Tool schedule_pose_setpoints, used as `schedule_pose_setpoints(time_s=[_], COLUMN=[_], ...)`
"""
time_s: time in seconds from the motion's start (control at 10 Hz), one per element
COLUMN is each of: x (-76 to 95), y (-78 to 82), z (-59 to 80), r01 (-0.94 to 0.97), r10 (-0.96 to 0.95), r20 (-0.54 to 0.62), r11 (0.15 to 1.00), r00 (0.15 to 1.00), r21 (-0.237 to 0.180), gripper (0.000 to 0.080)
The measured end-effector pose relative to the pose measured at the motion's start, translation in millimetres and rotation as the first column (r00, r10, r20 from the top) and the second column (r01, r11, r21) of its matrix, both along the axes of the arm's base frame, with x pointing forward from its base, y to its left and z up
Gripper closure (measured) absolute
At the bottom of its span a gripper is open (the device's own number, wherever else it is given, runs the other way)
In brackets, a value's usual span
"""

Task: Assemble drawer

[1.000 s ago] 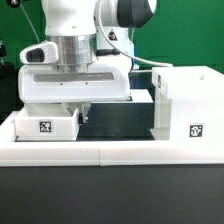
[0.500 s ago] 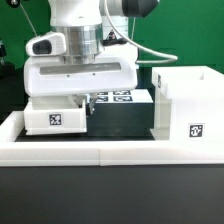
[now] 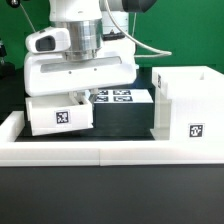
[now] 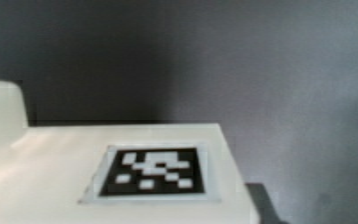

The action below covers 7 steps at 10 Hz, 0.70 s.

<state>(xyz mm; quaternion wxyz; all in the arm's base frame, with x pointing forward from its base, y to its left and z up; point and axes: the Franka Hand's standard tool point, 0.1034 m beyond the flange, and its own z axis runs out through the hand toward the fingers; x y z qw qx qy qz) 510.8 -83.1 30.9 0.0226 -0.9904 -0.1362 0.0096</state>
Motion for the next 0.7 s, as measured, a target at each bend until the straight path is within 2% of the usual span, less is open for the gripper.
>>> schedule_pose_setpoints(time_s=[0.2, 0.4, 0.6, 0.7], x=[0.7, 1.8, 2.9, 2.7], y=[2.8, 8.6, 10.3, 8.0], z=[-3.3, -8.6, -9.3, -9.4], r01=[-0.187, -0.416, -0.493, -0.568], r10=[0.187, 0.416, 0.493, 0.569], r20=[-0.001, -0.007, -0.002, 0.0], r11=[0.982, 0.909, 0.87, 0.823], r00=[0.982, 0.909, 0.87, 0.823], r21=[-0.004, -0.007, -0.018, -0.018], gripper=[0.0757, 0.0757, 0.0757, 0.0757])
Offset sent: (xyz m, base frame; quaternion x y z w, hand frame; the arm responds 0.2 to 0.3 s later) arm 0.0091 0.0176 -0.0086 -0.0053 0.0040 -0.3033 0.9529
